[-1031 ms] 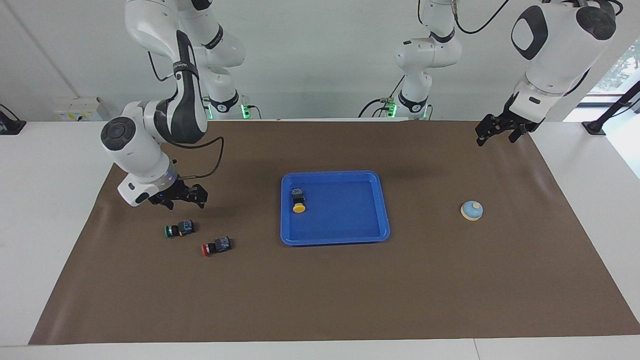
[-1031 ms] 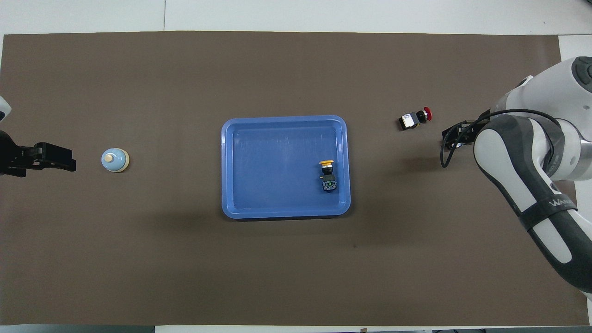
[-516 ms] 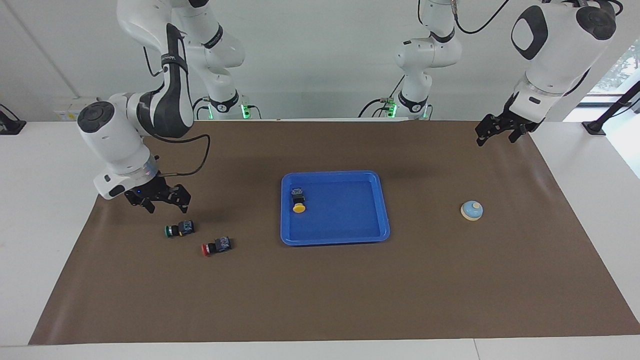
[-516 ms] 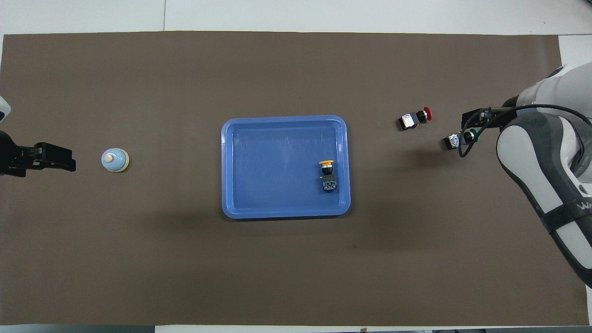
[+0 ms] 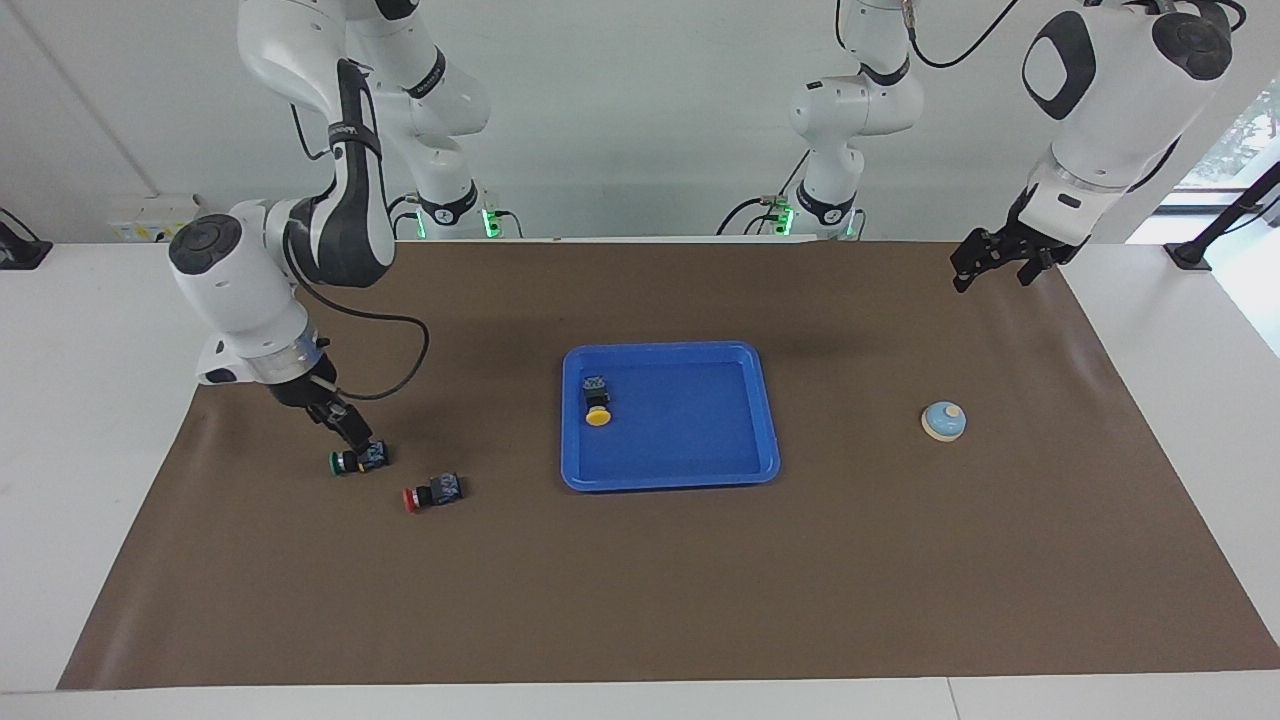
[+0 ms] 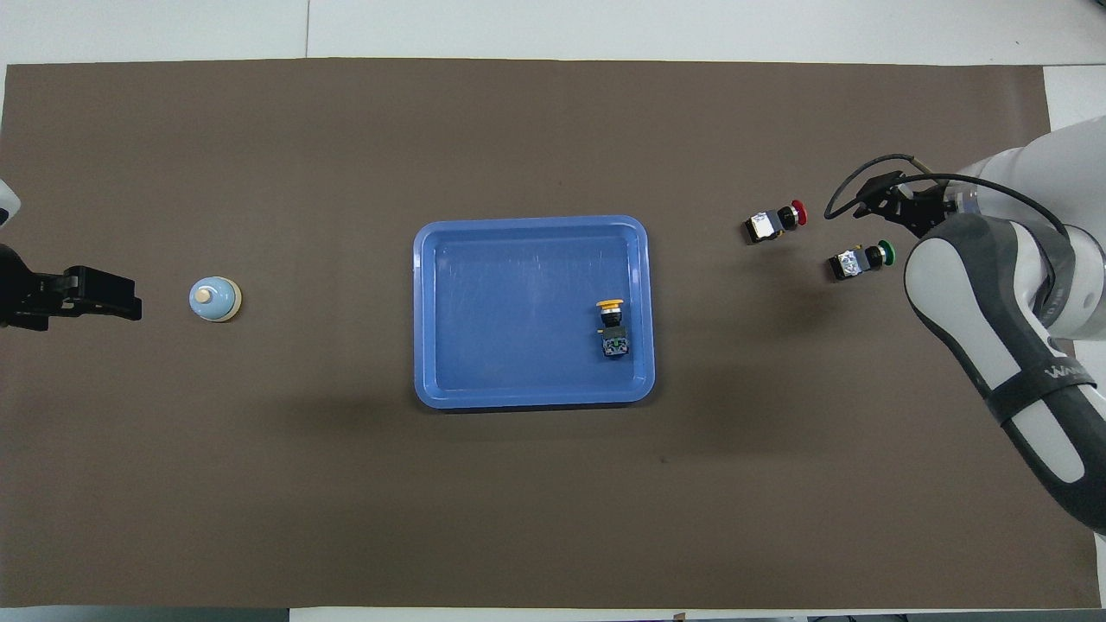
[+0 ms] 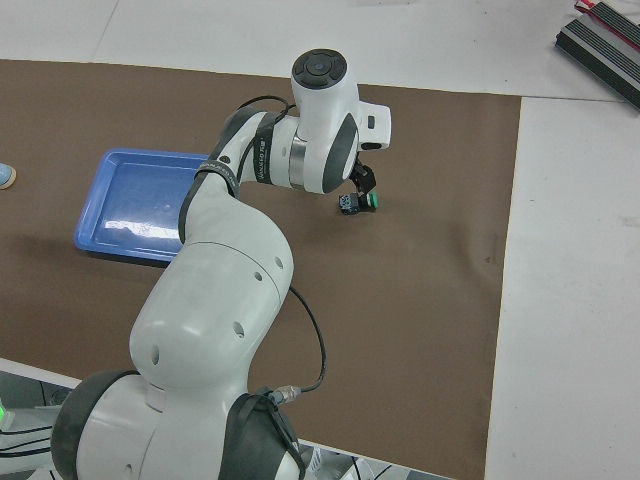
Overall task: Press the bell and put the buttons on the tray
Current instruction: 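Move the right gripper to the green button and grasp it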
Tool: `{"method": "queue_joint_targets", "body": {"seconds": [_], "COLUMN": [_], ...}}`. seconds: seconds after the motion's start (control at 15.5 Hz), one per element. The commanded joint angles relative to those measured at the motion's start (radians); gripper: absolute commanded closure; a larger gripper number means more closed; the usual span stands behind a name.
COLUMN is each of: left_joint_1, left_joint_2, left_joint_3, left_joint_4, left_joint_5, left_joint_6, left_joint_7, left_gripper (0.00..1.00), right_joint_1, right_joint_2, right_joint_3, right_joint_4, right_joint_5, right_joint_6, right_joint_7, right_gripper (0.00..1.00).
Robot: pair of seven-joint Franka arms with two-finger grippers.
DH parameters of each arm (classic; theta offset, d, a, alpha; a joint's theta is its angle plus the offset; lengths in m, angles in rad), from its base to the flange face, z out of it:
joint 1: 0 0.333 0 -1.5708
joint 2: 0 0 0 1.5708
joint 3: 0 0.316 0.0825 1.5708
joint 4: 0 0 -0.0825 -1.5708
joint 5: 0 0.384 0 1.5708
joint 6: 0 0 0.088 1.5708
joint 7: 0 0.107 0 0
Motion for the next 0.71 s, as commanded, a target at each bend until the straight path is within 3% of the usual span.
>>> {"method": "queue_joint_targets", "body": {"seconds": [0.0,0.13,0.64], "left_joint_1": [-0.009,-0.009,-0.009], "left_joint_2": [-0.008,-0.008,-0.008], "left_joint_3": [0.011,0.011,0.011], "left_joint_4": [0.002,0.002,0.002], "left_joint_5": [-0.003,-0.003,-0.003], "left_joint_6": [0.002,0.002,0.002], "left_joint_7": [-0.003,-0.004,-0.003], "left_gripper": [0.00,0.00,0.00], "right_joint_1": [-0.005,0.001,-0.028], "right_joint_2": [0.029,0.066,0.107], "right_joint_3": [0.007,0.007,0.007], "right_joint_4": [-0.002,0.006,-0.020], "right_joint_5": [0.004,0.001,0.005], "right_joint_6": [-0.017,-0.002,0.028], "right_joint_7": [0.206,0.322,0.367], "right_gripper": [0.00,0.00,0.04]}}
